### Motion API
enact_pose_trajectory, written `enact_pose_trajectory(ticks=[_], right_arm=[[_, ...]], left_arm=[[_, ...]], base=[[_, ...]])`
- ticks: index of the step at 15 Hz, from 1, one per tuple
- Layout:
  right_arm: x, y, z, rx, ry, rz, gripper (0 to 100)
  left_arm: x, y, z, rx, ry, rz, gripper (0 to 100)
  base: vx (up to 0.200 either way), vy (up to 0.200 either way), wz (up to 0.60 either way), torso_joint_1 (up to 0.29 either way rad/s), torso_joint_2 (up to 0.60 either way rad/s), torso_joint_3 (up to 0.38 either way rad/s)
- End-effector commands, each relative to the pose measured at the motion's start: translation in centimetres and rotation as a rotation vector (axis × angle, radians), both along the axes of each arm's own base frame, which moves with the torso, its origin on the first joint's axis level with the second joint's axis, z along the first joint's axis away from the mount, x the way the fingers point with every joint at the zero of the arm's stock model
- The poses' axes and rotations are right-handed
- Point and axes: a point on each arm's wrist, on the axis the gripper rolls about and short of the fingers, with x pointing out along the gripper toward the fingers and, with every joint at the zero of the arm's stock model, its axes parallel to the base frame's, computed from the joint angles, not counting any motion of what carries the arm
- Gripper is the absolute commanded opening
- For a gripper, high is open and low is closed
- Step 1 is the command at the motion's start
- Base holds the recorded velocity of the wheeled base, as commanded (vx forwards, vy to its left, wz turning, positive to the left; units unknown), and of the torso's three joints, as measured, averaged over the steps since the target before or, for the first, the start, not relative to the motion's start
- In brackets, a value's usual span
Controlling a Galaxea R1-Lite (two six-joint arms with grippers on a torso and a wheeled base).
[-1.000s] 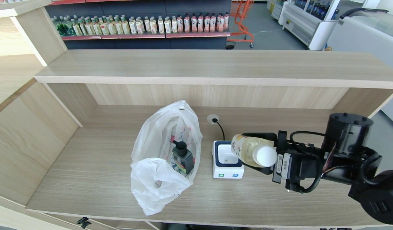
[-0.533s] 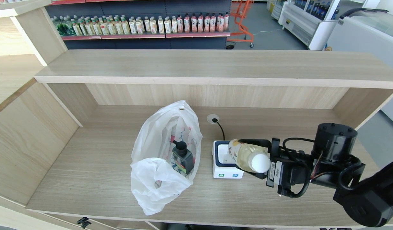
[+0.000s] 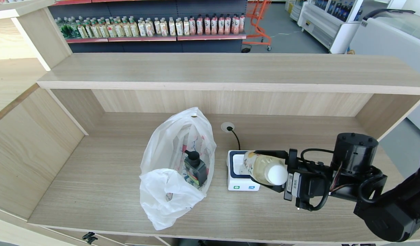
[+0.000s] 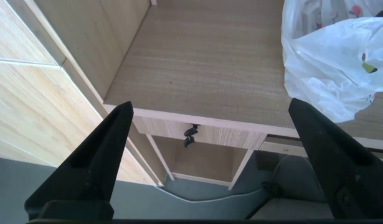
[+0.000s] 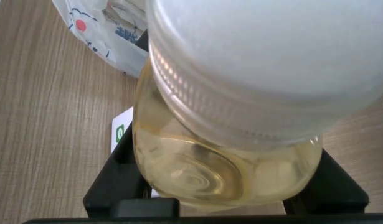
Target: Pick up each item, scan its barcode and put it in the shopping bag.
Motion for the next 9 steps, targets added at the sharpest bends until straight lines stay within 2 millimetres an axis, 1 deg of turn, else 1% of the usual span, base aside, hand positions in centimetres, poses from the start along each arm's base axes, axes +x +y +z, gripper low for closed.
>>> enact_pose_trajectory(ticks=[1,4,9], right_arm=[[0.18,-0.16,0.30,0.007,-0.007,-0.008,0],[0.68,-0.29,0.28,0.010,-0.011,-0.005,0],[0.87,-0.23,0.05,0.011,-0.007,0.010,0]], left_arm=[[0.00,0.00,0.00,0.000,0.000,0.000,100],[0.00,0.00,0.00,0.000,0.000,0.000,100],[0.00,0.00,0.00,0.000,0.000,0.000,100]], base=[[0.000,0.000,0.00,0.000,0.00,0.000],[0.000,0.000,0.00,0.000,0.00,0.000],[0.000,0.000,0.00,0.000,0.00,0.000]])
